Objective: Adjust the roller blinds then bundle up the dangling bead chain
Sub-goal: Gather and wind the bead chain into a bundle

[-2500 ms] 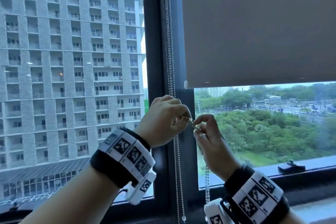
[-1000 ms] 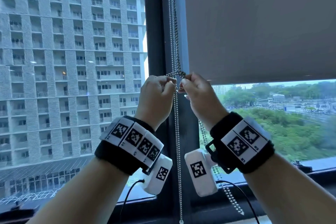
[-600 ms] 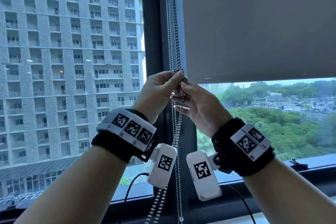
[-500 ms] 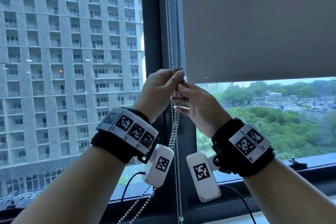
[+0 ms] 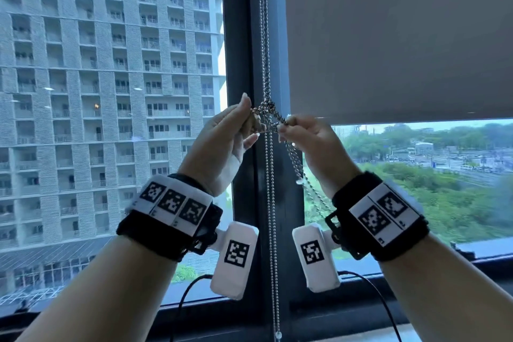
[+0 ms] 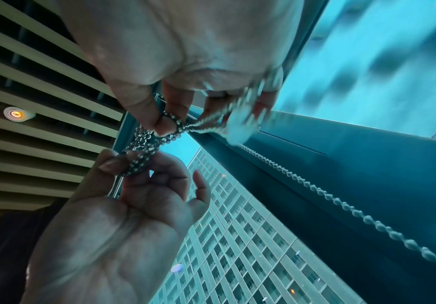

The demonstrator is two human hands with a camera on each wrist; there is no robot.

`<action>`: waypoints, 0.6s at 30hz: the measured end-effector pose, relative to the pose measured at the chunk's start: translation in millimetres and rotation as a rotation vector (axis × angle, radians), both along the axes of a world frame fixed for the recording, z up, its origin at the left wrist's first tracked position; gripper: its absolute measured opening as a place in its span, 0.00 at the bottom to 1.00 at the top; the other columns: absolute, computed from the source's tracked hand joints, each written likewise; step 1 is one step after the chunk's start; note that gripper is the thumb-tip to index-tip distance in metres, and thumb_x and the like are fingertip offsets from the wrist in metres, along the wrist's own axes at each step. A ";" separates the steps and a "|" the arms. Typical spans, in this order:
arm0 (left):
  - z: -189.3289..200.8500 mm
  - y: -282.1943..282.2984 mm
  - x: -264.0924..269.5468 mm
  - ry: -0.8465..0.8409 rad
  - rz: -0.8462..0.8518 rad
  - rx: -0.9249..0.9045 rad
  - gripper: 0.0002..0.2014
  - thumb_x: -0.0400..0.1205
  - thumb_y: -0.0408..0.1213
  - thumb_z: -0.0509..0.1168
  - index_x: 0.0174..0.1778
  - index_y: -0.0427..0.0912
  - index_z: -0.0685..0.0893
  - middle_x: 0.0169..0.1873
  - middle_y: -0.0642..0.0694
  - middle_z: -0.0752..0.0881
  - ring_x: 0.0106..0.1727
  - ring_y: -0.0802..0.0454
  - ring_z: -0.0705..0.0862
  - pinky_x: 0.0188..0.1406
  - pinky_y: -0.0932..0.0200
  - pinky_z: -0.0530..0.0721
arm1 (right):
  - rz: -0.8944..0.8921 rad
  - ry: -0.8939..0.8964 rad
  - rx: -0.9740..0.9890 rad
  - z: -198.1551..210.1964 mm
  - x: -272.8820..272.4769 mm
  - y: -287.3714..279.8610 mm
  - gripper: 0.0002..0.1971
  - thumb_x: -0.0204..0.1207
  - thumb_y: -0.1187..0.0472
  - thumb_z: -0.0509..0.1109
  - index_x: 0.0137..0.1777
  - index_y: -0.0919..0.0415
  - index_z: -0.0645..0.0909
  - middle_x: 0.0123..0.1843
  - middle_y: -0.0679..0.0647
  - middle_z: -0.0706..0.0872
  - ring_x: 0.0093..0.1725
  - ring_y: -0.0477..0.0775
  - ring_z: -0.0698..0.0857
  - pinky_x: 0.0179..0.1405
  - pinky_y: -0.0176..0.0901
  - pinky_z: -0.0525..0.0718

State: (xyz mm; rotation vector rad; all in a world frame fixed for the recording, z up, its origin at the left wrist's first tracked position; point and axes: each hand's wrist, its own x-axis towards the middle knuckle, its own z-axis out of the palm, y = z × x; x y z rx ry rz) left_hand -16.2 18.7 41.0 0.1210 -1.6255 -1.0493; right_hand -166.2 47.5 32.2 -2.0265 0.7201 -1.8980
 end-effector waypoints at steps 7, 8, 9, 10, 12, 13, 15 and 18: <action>-2.7 -5.9 5.6 0.199 -0.379 0.122 0.15 0.81 0.44 0.59 0.32 0.42 0.81 0.23 0.54 0.76 0.22 0.60 0.71 0.44 0.61 0.76 | -0.014 -0.026 -0.006 2.1 -6.2 0.9 0.12 0.75 0.65 0.67 0.31 0.54 0.82 0.30 0.47 0.83 0.34 0.40 0.81 0.41 0.21 0.78; -3.6 -6.5 7.0 0.208 -0.422 0.148 0.14 0.82 0.43 0.59 0.35 0.40 0.81 0.21 0.54 0.74 0.20 0.61 0.70 0.40 0.63 0.79 | -0.011 -0.037 -0.008 2.4 -6.9 0.3 0.11 0.74 0.65 0.67 0.31 0.54 0.82 0.29 0.46 0.83 0.33 0.37 0.81 0.41 0.21 0.78; -4.6 -6.4 8.6 0.196 -0.457 0.168 0.13 0.82 0.41 0.58 0.38 0.38 0.81 0.19 0.55 0.70 0.18 0.62 0.67 0.33 0.67 0.79 | -0.014 -0.039 -0.006 2.2 -7.6 0.4 0.10 0.74 0.65 0.67 0.31 0.55 0.82 0.30 0.48 0.82 0.32 0.36 0.80 0.41 0.20 0.77; -6.0 -5.6 10.5 0.162 -0.487 0.185 0.14 0.83 0.40 0.56 0.40 0.37 0.83 0.19 0.56 0.65 0.16 0.62 0.65 0.25 0.70 0.75 | -0.025 -0.036 -0.003 1.5 -9.0 -0.1 0.10 0.74 0.66 0.66 0.32 0.57 0.81 0.30 0.49 0.82 0.32 0.36 0.80 0.40 0.19 0.76; -11.9 -3.1 14.4 0.027 -0.508 0.208 0.13 0.83 0.38 0.55 0.45 0.38 0.85 0.23 0.55 0.59 0.16 0.61 0.58 0.13 0.73 0.61 | -0.061 -0.049 0.006 0.1 -14.4 -1.6 0.10 0.76 0.66 0.66 0.33 0.60 0.81 0.29 0.46 0.82 0.31 0.35 0.79 0.38 0.18 0.75; -17.4 -2.9 16.0 -0.060 -0.492 0.210 0.12 0.82 0.38 0.57 0.47 0.39 0.85 0.24 0.55 0.60 0.18 0.60 0.56 0.11 0.72 0.57 | -0.081 -0.067 0.019 -0.4 -18.1 -1.9 0.10 0.77 0.66 0.65 0.34 0.61 0.81 0.28 0.43 0.82 0.30 0.33 0.79 0.37 0.17 0.74; -30.2 -4.5 16.4 -0.234 -0.413 0.215 0.10 0.81 0.39 0.59 0.48 0.40 0.84 0.23 0.54 0.65 0.20 0.60 0.56 0.10 0.71 0.58 | -0.109 -0.086 0.050 -0.7 -23.8 -2.4 0.08 0.78 0.66 0.64 0.38 0.63 0.82 0.31 0.45 0.83 0.30 0.32 0.79 0.35 0.17 0.74; -45.5 -8.7 13.6 -0.382 -0.305 0.225 0.11 0.83 0.44 0.58 0.40 0.42 0.79 0.20 0.54 0.63 0.20 0.59 0.54 0.12 0.68 0.52 | -0.116 -0.063 0.058 -1.6 -22.8 -1.1 0.09 0.78 0.67 0.64 0.37 0.63 0.82 0.34 0.52 0.82 0.33 0.36 0.80 0.38 0.19 0.76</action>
